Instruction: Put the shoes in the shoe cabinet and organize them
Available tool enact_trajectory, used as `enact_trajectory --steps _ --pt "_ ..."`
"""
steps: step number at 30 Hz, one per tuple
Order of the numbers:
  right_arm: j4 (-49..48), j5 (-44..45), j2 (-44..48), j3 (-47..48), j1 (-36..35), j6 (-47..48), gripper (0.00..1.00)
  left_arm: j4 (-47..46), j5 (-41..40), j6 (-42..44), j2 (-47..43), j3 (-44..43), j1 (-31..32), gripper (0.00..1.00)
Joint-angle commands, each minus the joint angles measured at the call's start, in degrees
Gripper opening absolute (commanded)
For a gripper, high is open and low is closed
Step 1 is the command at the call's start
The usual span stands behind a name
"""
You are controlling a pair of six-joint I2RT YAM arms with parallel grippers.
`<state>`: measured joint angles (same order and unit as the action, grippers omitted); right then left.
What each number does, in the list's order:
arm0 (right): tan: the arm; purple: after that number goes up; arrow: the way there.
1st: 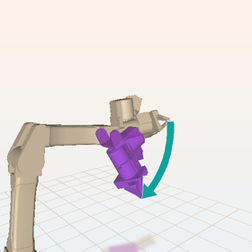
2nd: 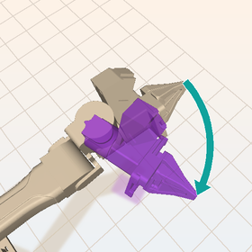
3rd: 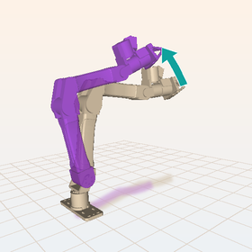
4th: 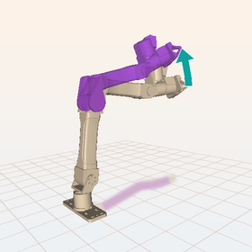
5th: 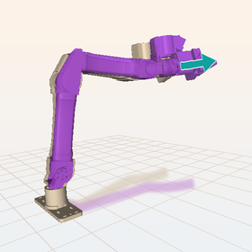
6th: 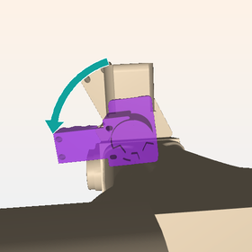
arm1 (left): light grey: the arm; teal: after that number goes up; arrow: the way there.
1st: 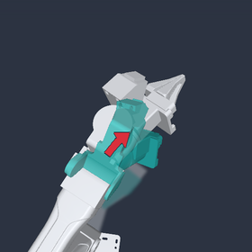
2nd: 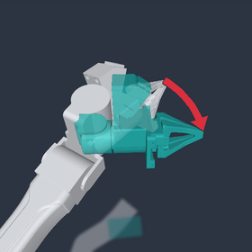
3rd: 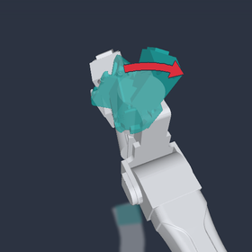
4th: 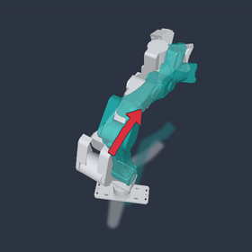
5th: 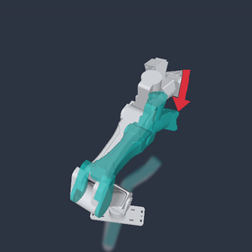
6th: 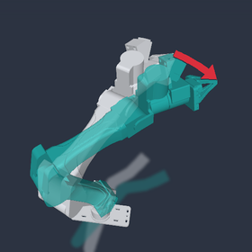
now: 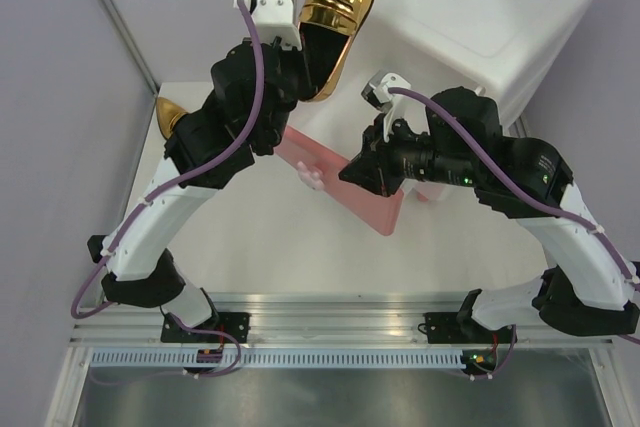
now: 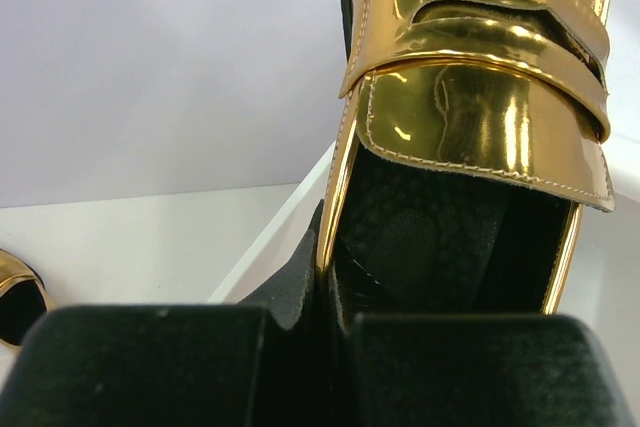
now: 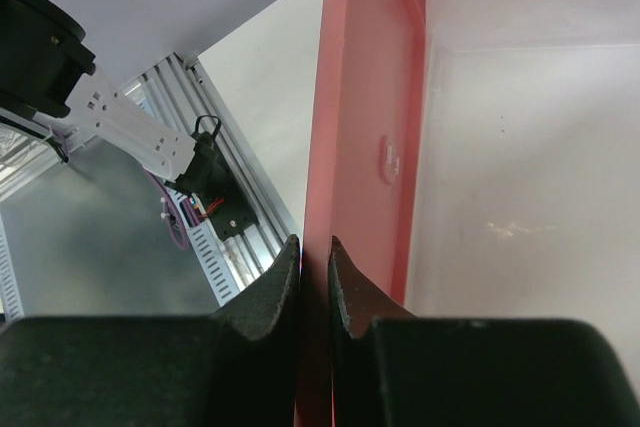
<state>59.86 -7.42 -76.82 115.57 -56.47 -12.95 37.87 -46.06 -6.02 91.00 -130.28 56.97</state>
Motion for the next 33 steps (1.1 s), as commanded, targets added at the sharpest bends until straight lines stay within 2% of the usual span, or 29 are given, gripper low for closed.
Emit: enact_trajectory --steps 1,7,9,10,12,13,17,19,25,28,33 --pt "-8.7 -6.5 1.7 0.1 -0.9 1.2 0.01 -4.8 0.6 -1.3 -2.9 -2.0 -0.1 0.02" --pt "-9.8 -5.5 2.3 -2.0 -0.8 0.7 0.01 -3.7 1.0 -2.2 -2.9 -1.9 -0.2 0.02" --pt "-11.2 -5.6 3.2 -3.9 -0.8 0.6 0.06 -3.1 1.3 -2.9 -3.1 -1.9 -0.2 0.02" --pt "-11.6 -5.5 3.5 -4.5 -0.9 0.6 0.13 -2.8 1.5 -3.4 -3.1 -1.9 -0.2 0.02" --pt "-12.4 -4.6 4.7 -6.3 -0.9 0.4 0.21 -2.0 1.9 -3.9 -3.2 -1.9 -0.2 0.02" --pt "-12.7 -4.2 5.0 -6.8 -0.8 0.4 0.31 -1.7 2.1 -4.7 -3.2 -1.8 -0.2 0.02" --pt "-13.3 -2.2 6.8 -9.0 -0.8 -0.1 0.46 0.4 2.7 -6.9 -3.3 -1.6 -0.2 0.02" --pt "-13.6 -1.6 7.3 -9.5 -0.8 -0.2 0.5 1.0 2.7 -7.9 -3.4 -1.2 -0.2 0.02" --pt "-15.6 1.1 9.7 -10.6 -0.8 -0.2 0.71 2.0 2.2 -15.2 -3.9 0.1 -0.1 0.02" --pt "-17.4 5.5 12.4 -12.1 -0.8 0.4 0.77 3.2 1.9 -18.4 -3.3 0.0 -0.1 0.02" --pt "-22.1 16.0 19.6 -18.5 -0.8 0.9 0.8 4.0 0.2 -20.8 -2.6 0.8 -0.1 0.02"
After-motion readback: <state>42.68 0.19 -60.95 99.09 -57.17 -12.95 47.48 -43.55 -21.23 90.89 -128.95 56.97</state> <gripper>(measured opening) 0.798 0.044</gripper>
